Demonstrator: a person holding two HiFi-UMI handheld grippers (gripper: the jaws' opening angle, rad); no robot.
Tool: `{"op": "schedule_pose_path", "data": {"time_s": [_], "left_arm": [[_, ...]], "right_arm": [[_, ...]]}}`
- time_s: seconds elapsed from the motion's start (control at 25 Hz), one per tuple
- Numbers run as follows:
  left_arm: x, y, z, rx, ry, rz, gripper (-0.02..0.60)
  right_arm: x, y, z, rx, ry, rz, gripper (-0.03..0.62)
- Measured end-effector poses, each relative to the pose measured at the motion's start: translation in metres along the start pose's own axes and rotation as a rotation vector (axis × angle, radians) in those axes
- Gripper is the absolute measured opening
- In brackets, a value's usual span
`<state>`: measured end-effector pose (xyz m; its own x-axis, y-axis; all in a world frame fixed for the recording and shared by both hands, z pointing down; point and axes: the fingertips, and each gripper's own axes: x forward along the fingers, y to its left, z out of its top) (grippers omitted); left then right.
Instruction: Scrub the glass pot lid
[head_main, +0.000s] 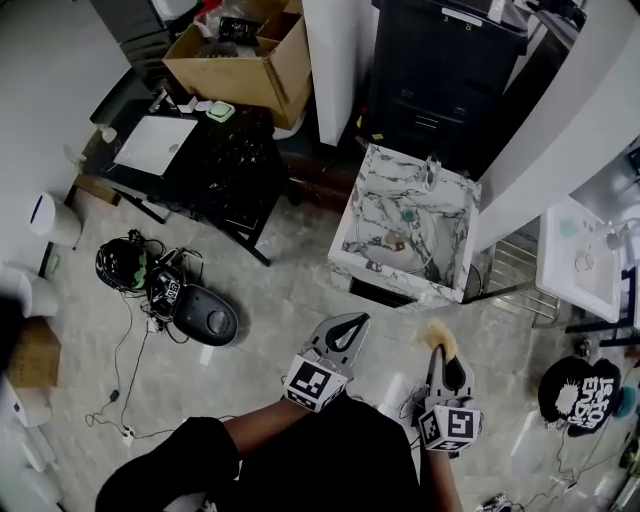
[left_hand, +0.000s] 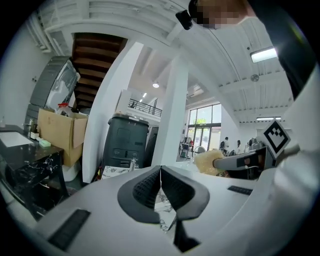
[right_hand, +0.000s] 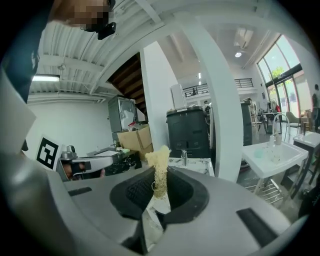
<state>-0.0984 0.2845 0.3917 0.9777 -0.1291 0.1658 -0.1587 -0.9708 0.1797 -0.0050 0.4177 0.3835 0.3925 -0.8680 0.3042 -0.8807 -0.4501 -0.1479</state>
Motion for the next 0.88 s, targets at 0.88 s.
{"op": "schedule_pose_path", "data": {"time_s": [0.88], "left_arm": [[0.058, 0.161, 0.037, -0.07, -0.044, 0.003, 0.017]], "right_arm": [[0.176, 0.004, 0.053, -0.065, 0.067, -0.051, 0.061]]}}
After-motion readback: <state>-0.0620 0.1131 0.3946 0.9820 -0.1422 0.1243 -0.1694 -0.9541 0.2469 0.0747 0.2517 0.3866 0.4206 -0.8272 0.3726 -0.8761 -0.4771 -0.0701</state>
